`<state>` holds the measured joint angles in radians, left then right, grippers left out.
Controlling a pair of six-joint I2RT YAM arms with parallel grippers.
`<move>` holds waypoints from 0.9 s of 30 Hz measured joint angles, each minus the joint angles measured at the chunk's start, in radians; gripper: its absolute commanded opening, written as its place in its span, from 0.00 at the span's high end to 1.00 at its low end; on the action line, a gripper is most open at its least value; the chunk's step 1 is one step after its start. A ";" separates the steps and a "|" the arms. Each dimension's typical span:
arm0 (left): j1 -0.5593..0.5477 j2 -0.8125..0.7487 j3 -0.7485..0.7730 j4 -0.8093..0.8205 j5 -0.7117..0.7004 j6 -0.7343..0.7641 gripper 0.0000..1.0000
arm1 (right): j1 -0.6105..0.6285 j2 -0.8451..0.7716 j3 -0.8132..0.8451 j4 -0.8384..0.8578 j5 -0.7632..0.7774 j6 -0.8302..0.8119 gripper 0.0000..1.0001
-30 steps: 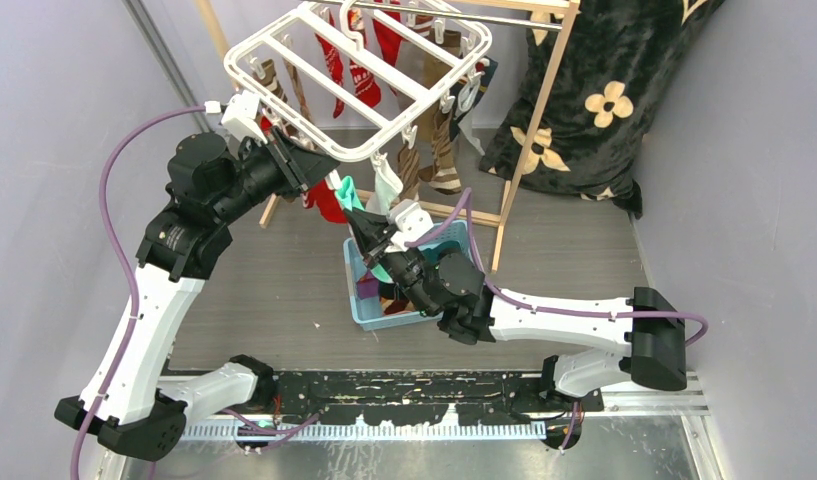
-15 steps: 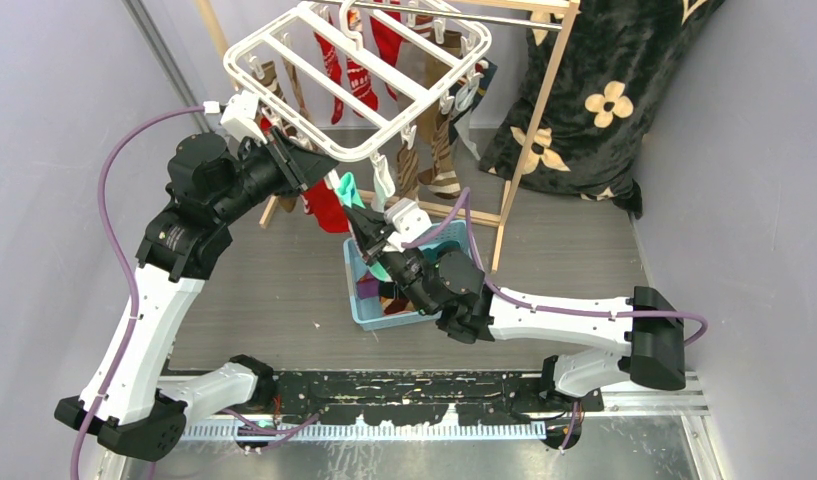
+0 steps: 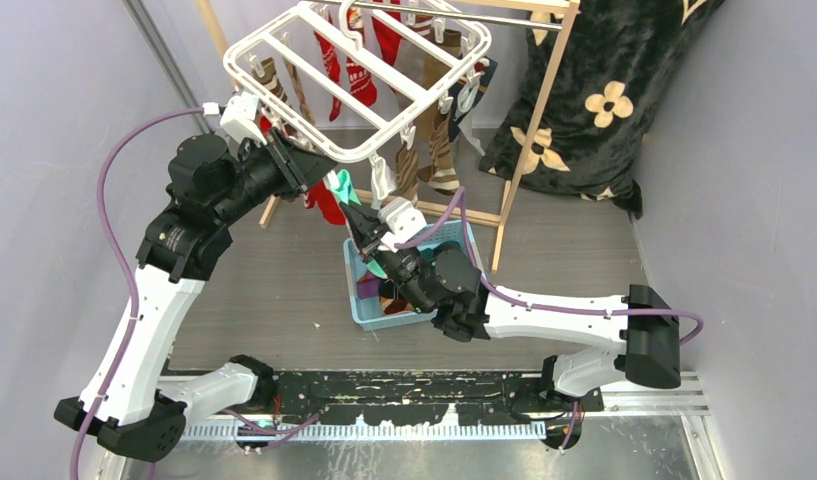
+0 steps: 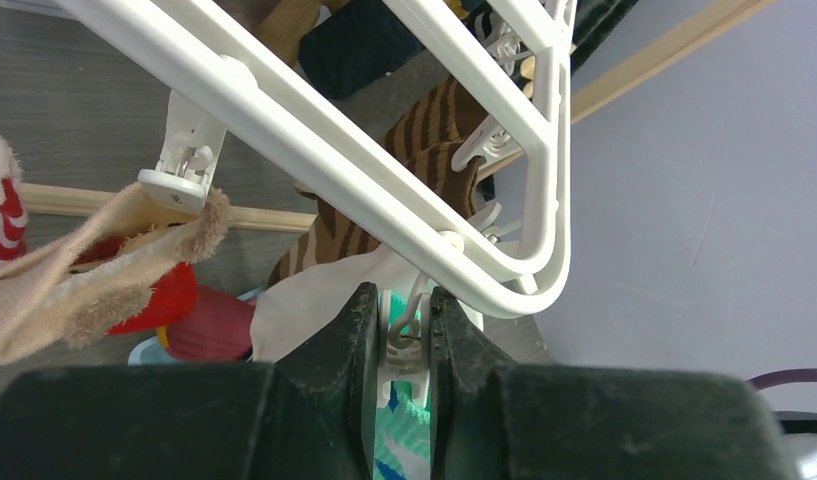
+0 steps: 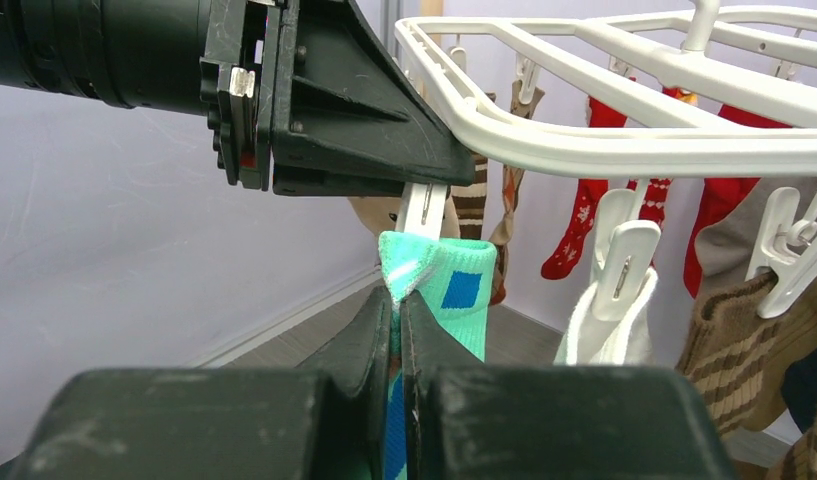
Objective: Clip the socks to the hanger
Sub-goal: Clamp the sock onto the hanger.
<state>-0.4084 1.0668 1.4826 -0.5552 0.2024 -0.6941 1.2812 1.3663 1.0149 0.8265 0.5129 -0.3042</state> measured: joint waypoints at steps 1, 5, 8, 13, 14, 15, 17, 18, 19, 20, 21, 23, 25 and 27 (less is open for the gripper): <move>0.000 0.000 -0.001 0.000 -0.002 0.001 1.00 | 0.000 0.002 0.002 0.000 0.000 -0.002 0.99; 0.000 0.000 -0.001 0.000 -0.005 0.003 1.00 | 0.000 0.009 0.009 0.019 0.002 -0.012 0.99; 0.000 -0.001 -0.005 0.000 -0.006 0.003 1.00 | 0.000 0.009 0.009 0.032 0.004 -0.016 0.99; 0.000 -0.006 -0.021 0.002 -0.010 0.003 1.00 | 0.000 0.023 0.014 0.058 0.007 -0.024 0.99; 0.000 -0.006 -0.023 0.002 -0.011 0.003 1.00 | 0.000 0.027 0.015 0.062 0.006 -0.025 0.99; 0.000 -0.006 -0.024 0.002 -0.012 0.003 0.99 | 0.000 0.032 0.015 0.064 0.006 -0.027 0.99; 0.000 -0.006 -0.024 0.002 -0.013 0.006 0.91 | 0.000 0.037 0.018 0.066 0.006 -0.032 0.99; 0.000 -0.006 -0.024 0.002 -0.014 0.007 0.80 | 0.000 0.039 0.020 0.066 0.005 -0.034 0.99; 0.000 -0.006 -0.024 0.002 -0.016 0.010 0.67 | 0.000 0.039 0.023 0.066 0.005 -0.035 0.99; 0.000 -0.006 -0.024 0.002 -0.019 0.013 0.56 | 0.000 0.039 0.025 0.066 0.005 -0.035 0.99; 0.000 -0.006 -0.024 0.002 -0.024 0.016 0.46 | 0.000 0.039 0.027 0.066 0.004 -0.034 0.93; 0.000 -0.006 -0.025 -0.011 -0.037 0.023 0.29 | 0.000 0.039 0.030 0.060 0.001 -0.033 0.68; 0.000 -0.006 -0.025 -0.026 -0.052 0.029 0.22 | 0.000 0.039 0.034 0.048 0.000 -0.028 0.42; 0.000 -0.006 -0.024 -0.051 -0.063 0.040 0.22 | 0.000 0.036 0.041 0.025 -0.002 -0.018 0.31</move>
<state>-0.4084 1.0603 1.4586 -0.6064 0.1390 -0.6537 1.2812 1.4025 1.0561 0.8516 0.5110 -0.3225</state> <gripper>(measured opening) 0.761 0.510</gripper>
